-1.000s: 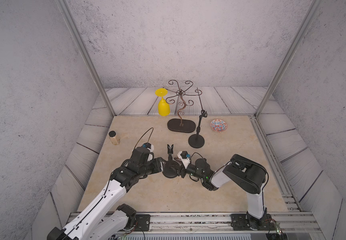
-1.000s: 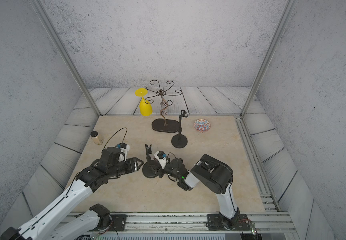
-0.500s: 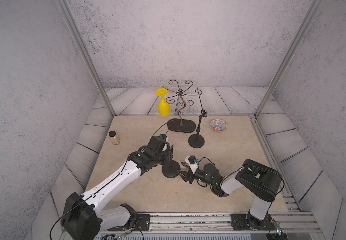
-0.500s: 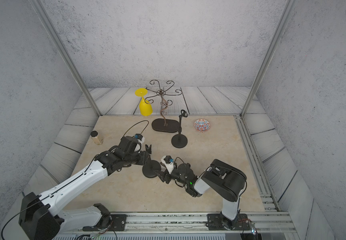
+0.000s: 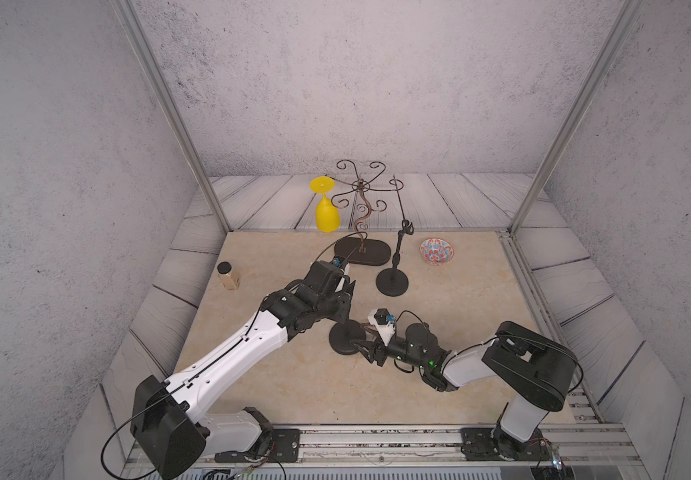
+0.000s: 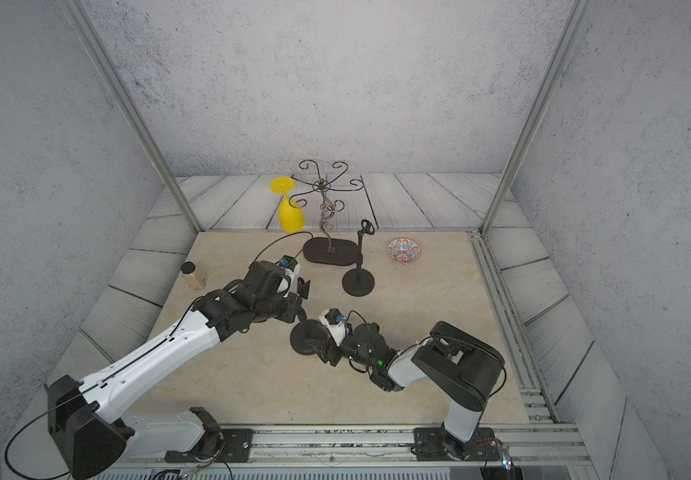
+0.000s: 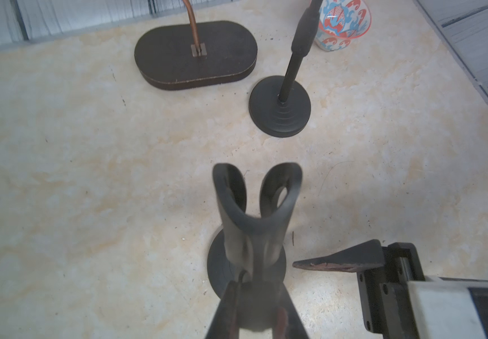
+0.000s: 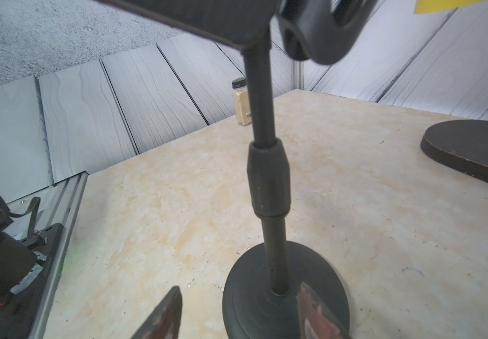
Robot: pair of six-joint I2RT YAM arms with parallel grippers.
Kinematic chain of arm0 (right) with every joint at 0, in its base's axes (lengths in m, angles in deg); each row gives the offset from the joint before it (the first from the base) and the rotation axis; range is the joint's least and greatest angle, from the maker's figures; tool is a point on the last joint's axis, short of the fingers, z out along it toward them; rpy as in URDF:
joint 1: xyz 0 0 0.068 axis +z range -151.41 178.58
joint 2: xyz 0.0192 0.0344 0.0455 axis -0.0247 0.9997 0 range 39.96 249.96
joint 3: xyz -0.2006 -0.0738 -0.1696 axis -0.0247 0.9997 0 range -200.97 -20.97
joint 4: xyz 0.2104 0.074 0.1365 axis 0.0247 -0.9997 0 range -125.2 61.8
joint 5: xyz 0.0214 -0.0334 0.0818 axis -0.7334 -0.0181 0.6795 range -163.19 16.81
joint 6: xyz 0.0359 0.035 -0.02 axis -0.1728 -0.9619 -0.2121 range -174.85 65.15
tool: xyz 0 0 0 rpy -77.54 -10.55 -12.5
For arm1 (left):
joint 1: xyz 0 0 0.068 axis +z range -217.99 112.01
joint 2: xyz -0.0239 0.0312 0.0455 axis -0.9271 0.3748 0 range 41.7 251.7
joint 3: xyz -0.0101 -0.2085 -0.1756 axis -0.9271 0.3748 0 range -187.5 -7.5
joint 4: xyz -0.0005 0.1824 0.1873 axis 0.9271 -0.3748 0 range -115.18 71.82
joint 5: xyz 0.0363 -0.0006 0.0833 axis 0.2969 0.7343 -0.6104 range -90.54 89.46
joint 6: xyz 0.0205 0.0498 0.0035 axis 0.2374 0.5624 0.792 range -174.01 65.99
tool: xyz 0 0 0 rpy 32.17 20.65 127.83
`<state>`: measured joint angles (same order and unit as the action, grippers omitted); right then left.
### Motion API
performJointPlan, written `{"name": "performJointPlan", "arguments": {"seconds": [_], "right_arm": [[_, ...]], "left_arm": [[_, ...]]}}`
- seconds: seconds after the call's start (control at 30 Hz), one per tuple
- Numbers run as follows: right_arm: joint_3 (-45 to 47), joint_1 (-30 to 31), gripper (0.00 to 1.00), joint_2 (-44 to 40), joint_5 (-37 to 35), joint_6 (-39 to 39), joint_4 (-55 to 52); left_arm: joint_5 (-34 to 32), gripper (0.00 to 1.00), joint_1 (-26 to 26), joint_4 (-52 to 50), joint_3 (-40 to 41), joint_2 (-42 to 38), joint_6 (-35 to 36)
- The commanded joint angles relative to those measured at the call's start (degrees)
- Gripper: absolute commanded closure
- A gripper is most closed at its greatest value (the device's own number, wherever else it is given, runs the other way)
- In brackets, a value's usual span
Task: Assemble a microphone stand
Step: Place the microphone stand at the center of the board, then screw the microphone stand pole into the microphone stand base.
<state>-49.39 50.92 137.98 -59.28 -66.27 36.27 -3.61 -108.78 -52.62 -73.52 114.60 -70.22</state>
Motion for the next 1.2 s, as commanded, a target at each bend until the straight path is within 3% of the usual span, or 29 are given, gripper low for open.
{"name": "performJointPlan", "arguments": {"seconds": [0.0,0.27,0.9,1.17], "right_arm": [[-2.5,0.1,0.37,-3.4,1.3,2.3,-2.9],[-8.3,-0.9,0.37,-5.6,3.9,8.0,-12.1],[-20.1,-4.8,0.45,6.3,13.9,8.4,-14.7],[-20.8,-4.8,0.63,8.6,11.8,8.6,-14.3]], "left_arm": [[-3.8,0.97,-1.1,-3.1,-2.8,-0.6,4.4],[-5.0,0.97,-1.8,-6.3,-6.8,-0.1,8.0],[-5.4,0.97,-1.5,-5.3,-6.9,-0.9,7.2],[-4.6,0.97,-0.6,-5.1,-6.9,-1.1,7.0]]}}
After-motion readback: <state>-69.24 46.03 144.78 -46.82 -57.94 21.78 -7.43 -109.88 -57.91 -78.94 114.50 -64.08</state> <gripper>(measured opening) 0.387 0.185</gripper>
